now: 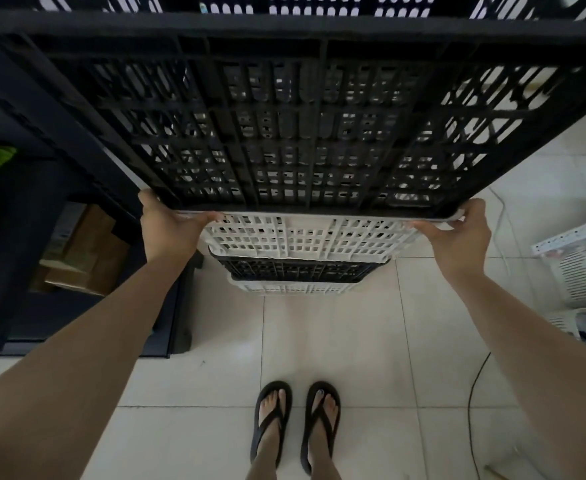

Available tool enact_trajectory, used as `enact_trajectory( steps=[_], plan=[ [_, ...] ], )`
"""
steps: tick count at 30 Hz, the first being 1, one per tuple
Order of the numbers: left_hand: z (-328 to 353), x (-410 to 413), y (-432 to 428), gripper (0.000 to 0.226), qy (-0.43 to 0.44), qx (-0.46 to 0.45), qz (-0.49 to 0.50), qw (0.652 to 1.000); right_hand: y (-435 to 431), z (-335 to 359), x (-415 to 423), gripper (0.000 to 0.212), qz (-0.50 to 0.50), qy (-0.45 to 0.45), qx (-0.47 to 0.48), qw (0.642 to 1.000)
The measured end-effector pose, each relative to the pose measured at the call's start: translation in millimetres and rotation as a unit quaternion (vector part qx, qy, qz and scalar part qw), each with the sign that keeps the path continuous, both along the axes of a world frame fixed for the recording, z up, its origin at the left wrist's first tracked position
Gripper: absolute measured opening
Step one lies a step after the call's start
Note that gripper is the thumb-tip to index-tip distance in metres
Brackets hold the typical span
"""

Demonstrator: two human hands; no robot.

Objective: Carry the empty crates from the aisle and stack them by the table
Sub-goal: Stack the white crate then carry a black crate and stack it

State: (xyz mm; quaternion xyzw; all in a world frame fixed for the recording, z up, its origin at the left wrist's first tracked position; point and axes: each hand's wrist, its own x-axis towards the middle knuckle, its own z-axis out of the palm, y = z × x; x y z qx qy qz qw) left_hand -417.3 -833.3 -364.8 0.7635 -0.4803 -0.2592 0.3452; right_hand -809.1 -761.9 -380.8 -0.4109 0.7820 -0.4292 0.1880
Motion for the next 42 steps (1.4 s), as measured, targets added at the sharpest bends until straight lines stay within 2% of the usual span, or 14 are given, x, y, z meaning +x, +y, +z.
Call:
enact_trajectory(
  steps=[4, 6, 8, 11, 14, 16, 19, 25, 26, 28, 30, 33, 39, 42],
  plan=[
    [-7.0, 0.3, -1.2, 0.09, 0.008, -0.02, -0.002, 1.0, 5.7, -8.4, 13.0, 0.057, -0.029, -0.008, -0.041, 0.999],
    [-17.0, -2.1, 1.2, 0.092, 0.056, -0.049, -0.003, 0.997, 6.6, -19.2, 22.8, 0.059, -0.055, -0.061, -0.068, 0.994],
    [-37.1, -3.1, 8.2, 0.104, 0.113, -0.073, 0.003, 0.991, 7.7, -33.6, 28.7, 0.079, -0.081, -0.145, -0.067, 0.984],
    [-94.1, 4.1, 22.9, 0.12, 0.147, -0.031, 0.017, 0.988, 12.2, -83.0, 26.2, 0.107, -0.077, -0.173, 0.007, 0.982],
    [-164.4, 14.0, 37.8, 0.129, 0.144, 0.089, -0.018, 0.985, 21.3, -146.5, 24.9, 0.119, 0.005, -0.166, 0.148, 0.975],
    [-203.0, 13.0, 41.3, 0.13, 0.123, 0.106, -0.066, 0.984, 21.7, -181.5, 24.8, 0.125, 0.048, -0.159, 0.177, 0.97],
    [-241.0, 3.5, 30.4, 0.123, 0.085, 0.055, -0.078, 0.992, 13.2, -219.7, 20.6, 0.129, 0.05, -0.114, 0.122, 0.985],
    [-286.1, -16.7, -0.2, 0.133, 0.021, -0.064, -0.031, 0.997, -11.7, -274.5, 4.4, 0.144, 0.087, -0.038, -0.026, 0.995],
    [-288.9, -18.3, -2.4, 0.13, 0.022, -0.091, -0.028, 0.995, -14.0, -282.4, 1.5, 0.145, 0.091, -0.025, -0.049, 0.994],
    [-296.4, -16.6, -9.6, 0.108, 0.037, -0.144, -0.045, 0.988, -21.0, -296.0, -5.5, 0.145, 0.106, 0.009, -0.088, 0.99],
    [-304.1, -8.8, -16.7, 0.1, 0.047, -0.152, -0.07, 0.985, -26.0, -305.5, -10.5, 0.145, 0.115, 0.004, -0.108, 0.988],
    [-306.5, 1.9, -22.6, 0.108, 0.002, -0.16, -0.106, 0.981, -28.7, -310.5, -13.8, 0.149, 0.13, -0.003, -0.158, 0.979],
    [-298.3, 9.5, -23.8, 0.121, -0.034, -0.157, -0.071, 0.984, -34.7, -310.6, -14.7, 0.149, 0.132, 0.031, -0.186, 0.973],
    [-300.1, 8.3, -18.5, 0.109, -0.048, -0.15, -0.054, 0.986, -35.5, -310.5, -13.1, 0.149, 0.118, 0.04, -0.181, 0.975]
  ],
)
